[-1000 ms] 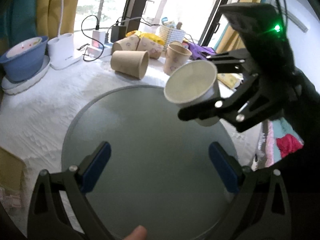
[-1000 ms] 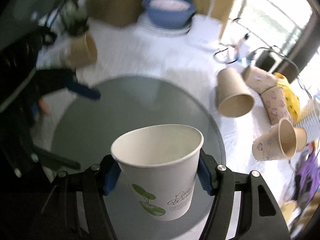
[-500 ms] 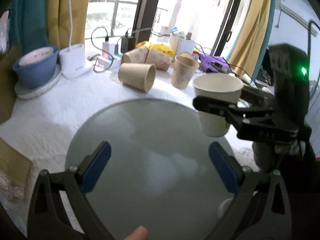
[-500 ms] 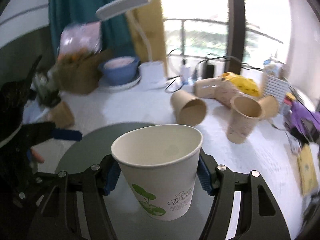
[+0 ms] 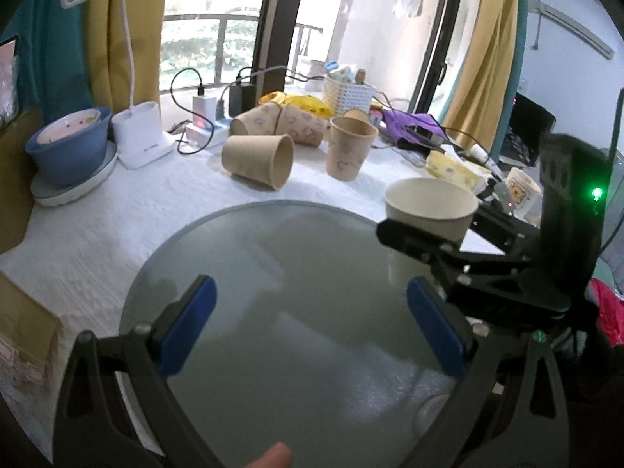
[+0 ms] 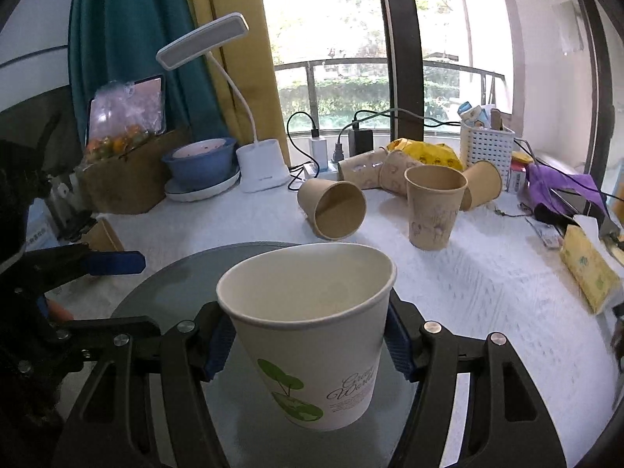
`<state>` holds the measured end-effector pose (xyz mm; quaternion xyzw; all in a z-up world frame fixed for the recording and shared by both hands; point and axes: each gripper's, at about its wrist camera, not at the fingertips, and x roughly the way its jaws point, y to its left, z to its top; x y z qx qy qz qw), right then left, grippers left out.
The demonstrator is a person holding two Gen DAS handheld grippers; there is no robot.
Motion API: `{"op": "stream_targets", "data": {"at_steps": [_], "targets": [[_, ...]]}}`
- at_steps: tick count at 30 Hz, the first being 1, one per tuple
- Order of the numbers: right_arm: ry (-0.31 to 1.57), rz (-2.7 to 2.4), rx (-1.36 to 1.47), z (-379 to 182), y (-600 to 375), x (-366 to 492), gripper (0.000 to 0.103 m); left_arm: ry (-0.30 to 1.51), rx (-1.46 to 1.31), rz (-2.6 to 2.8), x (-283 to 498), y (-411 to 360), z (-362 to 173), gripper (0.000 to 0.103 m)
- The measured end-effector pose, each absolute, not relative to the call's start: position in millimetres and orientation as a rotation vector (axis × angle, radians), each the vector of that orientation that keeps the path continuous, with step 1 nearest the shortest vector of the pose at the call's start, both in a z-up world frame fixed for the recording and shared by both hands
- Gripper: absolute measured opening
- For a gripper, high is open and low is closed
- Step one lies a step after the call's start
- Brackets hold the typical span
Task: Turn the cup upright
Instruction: 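Lower the upright white cup onto the grey mat with the right gripper, then open the right gripper and withdraw it from the cup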
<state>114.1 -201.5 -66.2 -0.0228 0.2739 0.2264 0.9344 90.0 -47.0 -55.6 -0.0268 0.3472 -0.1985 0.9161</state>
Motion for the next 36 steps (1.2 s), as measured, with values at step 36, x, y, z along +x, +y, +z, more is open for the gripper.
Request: {"op": "stream_targets", "data": {"at_steps": [36], "targets": [[0.582,0.416,-0.044,-65,-207,107,0.080,0.701,-0.035,-0.405,85,-50,-47,0.099]]}}
